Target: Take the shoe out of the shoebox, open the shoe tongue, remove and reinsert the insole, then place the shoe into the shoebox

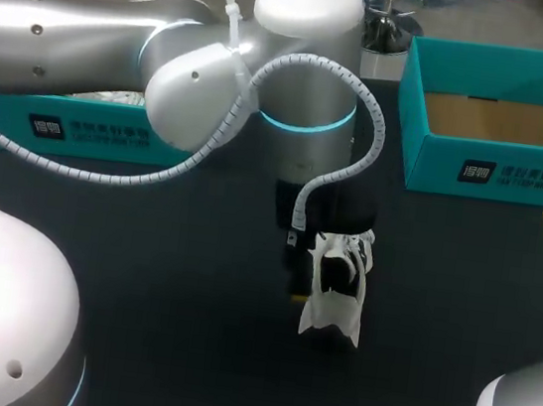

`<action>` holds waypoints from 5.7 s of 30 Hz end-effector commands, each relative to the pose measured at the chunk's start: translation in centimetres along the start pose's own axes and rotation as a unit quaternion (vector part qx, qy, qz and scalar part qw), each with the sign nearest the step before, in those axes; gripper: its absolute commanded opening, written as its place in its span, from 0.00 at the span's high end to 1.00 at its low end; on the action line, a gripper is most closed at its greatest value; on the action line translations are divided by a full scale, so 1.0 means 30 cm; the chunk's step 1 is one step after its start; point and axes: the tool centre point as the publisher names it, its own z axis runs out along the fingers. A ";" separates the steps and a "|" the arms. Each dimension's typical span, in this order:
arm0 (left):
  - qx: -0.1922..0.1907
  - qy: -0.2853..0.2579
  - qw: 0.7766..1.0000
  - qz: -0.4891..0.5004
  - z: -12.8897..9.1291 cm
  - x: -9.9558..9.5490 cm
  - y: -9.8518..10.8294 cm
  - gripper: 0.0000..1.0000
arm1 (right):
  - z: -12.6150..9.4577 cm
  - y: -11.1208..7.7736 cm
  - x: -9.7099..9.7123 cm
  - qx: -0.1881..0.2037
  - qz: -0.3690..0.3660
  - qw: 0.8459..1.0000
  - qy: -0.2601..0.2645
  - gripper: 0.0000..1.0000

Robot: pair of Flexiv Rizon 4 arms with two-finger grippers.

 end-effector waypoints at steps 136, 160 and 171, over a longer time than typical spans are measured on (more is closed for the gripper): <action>0.015 0.037 0.995 0.094 -0.609 -0.416 0.443 1.00 | -0.003 0.009 0.000 0.003 0.000 1.000 0.000 0.00; -0.016 0.060 0.998 0.003 -0.710 -0.952 1.182 1.00 | -0.003 0.009 0.000 0.003 0.000 1.000 0.000 0.00; -0.026 0.091 0.995 0.004 -0.667 -1.047 1.277 1.00 | -0.003 0.009 0.000 0.003 0.000 1.000 0.000 0.00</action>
